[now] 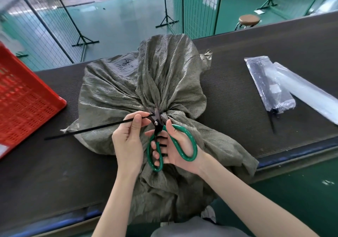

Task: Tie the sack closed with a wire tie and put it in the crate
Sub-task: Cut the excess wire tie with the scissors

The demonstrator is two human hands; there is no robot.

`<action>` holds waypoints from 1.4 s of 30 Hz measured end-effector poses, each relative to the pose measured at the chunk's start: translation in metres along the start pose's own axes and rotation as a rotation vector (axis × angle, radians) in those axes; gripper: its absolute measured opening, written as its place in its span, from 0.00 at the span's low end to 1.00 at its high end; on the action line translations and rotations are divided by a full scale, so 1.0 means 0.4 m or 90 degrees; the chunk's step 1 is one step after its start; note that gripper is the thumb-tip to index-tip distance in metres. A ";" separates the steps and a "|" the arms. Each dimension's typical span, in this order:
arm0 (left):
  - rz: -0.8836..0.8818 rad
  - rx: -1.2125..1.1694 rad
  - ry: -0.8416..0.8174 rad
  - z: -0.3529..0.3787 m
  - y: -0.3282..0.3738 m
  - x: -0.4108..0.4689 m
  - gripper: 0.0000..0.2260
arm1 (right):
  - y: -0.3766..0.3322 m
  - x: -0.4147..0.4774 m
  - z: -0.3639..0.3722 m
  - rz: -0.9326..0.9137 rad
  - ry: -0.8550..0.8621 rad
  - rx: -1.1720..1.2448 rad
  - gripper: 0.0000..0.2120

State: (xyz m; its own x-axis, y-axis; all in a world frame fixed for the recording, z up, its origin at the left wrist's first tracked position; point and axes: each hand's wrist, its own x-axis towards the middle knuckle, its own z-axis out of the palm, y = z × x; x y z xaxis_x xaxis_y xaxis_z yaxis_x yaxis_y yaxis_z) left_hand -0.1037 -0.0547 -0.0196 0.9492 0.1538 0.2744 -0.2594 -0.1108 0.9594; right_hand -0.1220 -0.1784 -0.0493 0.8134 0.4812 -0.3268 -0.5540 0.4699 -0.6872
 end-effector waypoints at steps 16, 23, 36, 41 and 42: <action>-0.034 -0.059 0.016 -0.008 -0.040 0.008 0.11 | 0.027 0.022 -0.034 -0.045 -0.031 -0.004 0.39; -0.091 -0.142 0.042 0.005 -0.060 0.019 0.14 | 0.030 0.019 -0.041 -0.084 0.026 0.004 0.37; -0.154 -0.246 -0.010 0.055 -0.031 0.017 0.14 | -0.100 -0.111 -0.012 -0.303 0.089 -0.121 0.13; -0.116 -0.158 -0.061 0.075 -0.027 0.010 0.16 | -0.186 -0.147 -0.091 -0.410 0.293 -0.096 0.08; -0.111 -0.147 -0.073 0.079 -0.024 0.006 0.16 | -0.195 -0.148 -0.122 -0.420 0.351 -0.091 0.07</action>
State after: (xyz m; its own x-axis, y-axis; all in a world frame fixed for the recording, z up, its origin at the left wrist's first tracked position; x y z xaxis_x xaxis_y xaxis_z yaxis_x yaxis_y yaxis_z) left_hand -0.0932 -0.0842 -0.0303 0.9935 0.0380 0.1072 -0.1114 0.1356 0.9845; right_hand -0.1182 -0.2796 -0.0082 0.9507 -0.3005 -0.0759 0.0575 0.4115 -0.9096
